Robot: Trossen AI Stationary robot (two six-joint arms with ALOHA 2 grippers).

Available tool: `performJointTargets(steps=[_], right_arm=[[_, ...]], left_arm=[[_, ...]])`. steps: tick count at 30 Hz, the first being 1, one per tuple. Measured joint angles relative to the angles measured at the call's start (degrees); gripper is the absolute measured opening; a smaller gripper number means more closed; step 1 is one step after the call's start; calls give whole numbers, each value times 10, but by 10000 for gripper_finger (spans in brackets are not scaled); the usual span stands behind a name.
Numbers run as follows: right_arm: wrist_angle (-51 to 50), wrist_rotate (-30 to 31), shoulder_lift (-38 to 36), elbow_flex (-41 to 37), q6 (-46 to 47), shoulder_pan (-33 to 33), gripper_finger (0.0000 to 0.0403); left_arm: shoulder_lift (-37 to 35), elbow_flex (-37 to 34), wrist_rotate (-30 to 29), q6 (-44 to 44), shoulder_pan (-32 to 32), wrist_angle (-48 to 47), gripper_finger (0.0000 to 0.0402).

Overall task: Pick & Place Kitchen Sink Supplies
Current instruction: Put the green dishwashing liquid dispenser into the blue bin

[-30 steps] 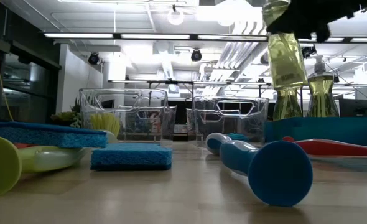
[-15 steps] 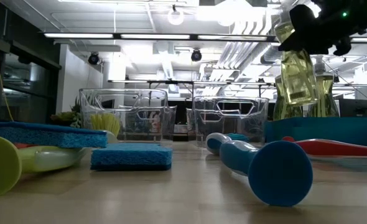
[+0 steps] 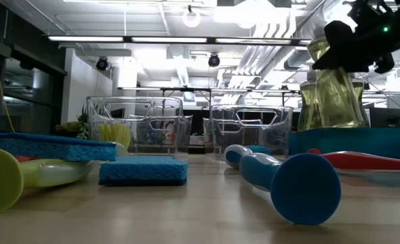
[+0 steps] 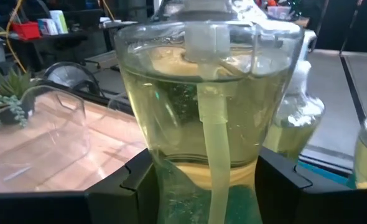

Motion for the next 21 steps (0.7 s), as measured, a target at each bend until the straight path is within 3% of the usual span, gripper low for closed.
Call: performJointTargets(steps=[10,17,21], right_arm=[[-19,-3,17,-1,-10,0,186],[57,31,45,-54,29,0,186],[146,47,50,-95,4,0,186]], left_arm=[[0,0,-50,6,-46,0,367],[0,0,-71,6,-58,5,366],[0,0,-71,6,-58,5,366]])
